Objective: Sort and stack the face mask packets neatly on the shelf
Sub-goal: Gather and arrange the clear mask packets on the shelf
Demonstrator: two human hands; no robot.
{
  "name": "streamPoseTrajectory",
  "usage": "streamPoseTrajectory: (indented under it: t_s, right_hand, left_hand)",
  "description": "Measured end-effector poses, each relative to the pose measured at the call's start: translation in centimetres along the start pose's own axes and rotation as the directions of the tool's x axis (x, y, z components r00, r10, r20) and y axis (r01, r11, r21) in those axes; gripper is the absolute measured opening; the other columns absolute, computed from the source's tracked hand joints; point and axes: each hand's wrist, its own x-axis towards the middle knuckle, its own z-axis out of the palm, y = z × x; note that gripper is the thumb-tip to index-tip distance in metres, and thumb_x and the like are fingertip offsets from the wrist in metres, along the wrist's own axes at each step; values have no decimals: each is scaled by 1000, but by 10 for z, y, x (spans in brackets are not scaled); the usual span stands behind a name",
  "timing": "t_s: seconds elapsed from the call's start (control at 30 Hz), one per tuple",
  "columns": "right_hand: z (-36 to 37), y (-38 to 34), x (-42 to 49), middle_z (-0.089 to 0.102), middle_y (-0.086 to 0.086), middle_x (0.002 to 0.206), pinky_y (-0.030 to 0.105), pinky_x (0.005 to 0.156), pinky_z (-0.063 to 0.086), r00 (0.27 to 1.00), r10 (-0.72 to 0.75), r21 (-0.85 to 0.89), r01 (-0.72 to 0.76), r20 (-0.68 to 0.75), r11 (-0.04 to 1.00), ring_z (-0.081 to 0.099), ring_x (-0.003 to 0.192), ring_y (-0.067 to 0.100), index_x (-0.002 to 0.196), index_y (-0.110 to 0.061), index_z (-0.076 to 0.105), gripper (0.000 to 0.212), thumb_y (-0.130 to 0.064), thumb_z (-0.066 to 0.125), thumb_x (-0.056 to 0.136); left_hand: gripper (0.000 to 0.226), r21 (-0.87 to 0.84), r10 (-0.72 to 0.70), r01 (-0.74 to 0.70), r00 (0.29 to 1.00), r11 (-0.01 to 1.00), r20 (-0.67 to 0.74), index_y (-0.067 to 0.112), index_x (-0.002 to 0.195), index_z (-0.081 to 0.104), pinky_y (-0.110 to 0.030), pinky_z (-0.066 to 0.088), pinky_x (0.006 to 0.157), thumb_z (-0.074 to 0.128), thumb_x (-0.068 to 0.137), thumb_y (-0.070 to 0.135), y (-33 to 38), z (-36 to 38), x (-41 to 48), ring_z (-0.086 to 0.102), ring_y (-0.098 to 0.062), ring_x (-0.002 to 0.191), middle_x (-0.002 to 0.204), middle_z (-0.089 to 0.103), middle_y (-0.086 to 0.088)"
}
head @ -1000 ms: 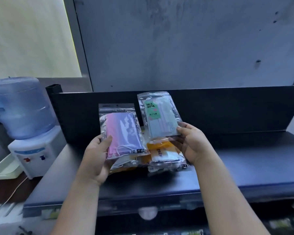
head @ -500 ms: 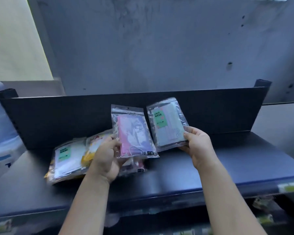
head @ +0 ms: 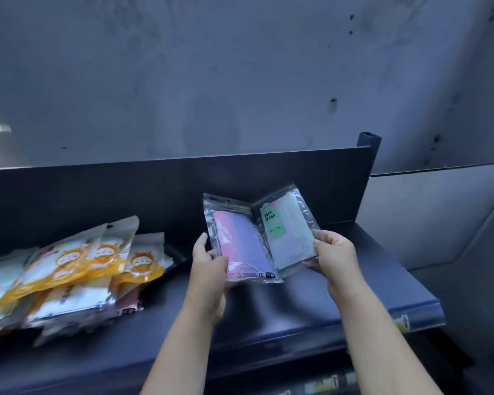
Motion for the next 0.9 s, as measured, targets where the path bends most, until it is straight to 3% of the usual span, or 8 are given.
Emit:
streamPoseTrajectory:
  t_s: [0.13, 0.27, 0.4, 0.5, 0.57, 0.63, 0.73, 0.9]
  right_hand:
    - [-26, 15, 27, 77, 11, 103, 33, 61, 59, 998, -5, -41, 3, -57, 999, 67, 75, 24, 108, -9, 73, 29, 3, 50, 95]
    - [-58, 20, 50, 77, 11, 94, 34, 60, 56, 994, 13, -72, -21, -108, 997, 59, 62, 22, 103, -12, 75, 28, 2, 53, 93]
    - [-94, 26, 75, 72, 4, 73, 36, 60, 48, 964, 12, -212, -70, -266, 975, 57, 62, 29, 81, -13, 75, 30, -4, 46, 77]
    - [-110, 16, 89, 39, 11, 64, 40, 61, 24, 956, 31, -411, -154, -290, 899, 28, 63, 28, 61, -15, 51, 16, -6, 37, 62]
    - [-119, 7, 95, 38, 6, 65, 39, 60, 23, 963, 32, -440, -152, -267, 885, 26, 65, 27, 61, -22, 50, 23, -2, 39, 66]
    - [-130, 5, 104, 60, 2, 78, 30, 58, 35, 961, 18, -504, -161, -276, 848, 46, 64, 29, 83, -20, 66, 27, -1, 48, 79]
    - [-143, 13, 112, 69, 6, 100, 28, 58, 42, 980, -14, -690, -131, -200, 712, 57, 77, 25, 101, -15, 67, 26, -5, 49, 85]
    - [-142, 28, 110, 54, 3, 148, 40, 97, 46, 989, -128, -901, 123, 76, 416, 47, 132, 31, 148, -27, 52, 50, -28, 50, 99]
  left_hand:
    - [75, 59, 34, -38, 998, 998, 53, 41, 140, 49, -54, 58, 86, 47, 84, -10, -23, 30, 16, 68, -44, 113, 124, 68, -16]
    - [70, 124, 9, -17, 998, 992, 63, 35, 134, 56, -35, 51, 67, 38, 86, -13, -41, 59, 18, 66, -28, 84, 116, 71, -14]
    - [69, 292, -45, 48, 999, 955, -16, 26, 156, 32, -33, 48, 77, 43, 93, 0, -60, 85, 14, 57, -18, 81, 110, 60, 0]
    - [69, 328, -65, 90, 994, 940, -87, 23, 155, 32, -30, 43, 67, 44, 90, 3, -69, 109, 13, 53, -16, 76, 108, 57, -1]
    - [63, 420, -28, 59, 997, 906, -79, 23, 148, 40, -32, 46, 71, 47, 89, 2, -75, 125, 11, 60, -18, 89, 115, 60, 0]
    - [55, 609, 64, -35, 998, 792, -25, 22, 135, 51, -33, 48, 82, 50, 85, 0, -85, 133, 12, 60, -22, 106, 128, 60, -4]
    - [58, 853, 165, -104, 986, 511, 22, 18, 137, 57, -34, 42, 100, 47, 83, -1, -98, 143, 10, 40, -30, 137, 158, 38, -9]
    - [37, 978, 161, -180, 973, 101, 163, 23, 128, 57, -37, 49, 93, 46, 97, 39, -108, 161, 7, 46, -26, 118, 134, 54, 3]
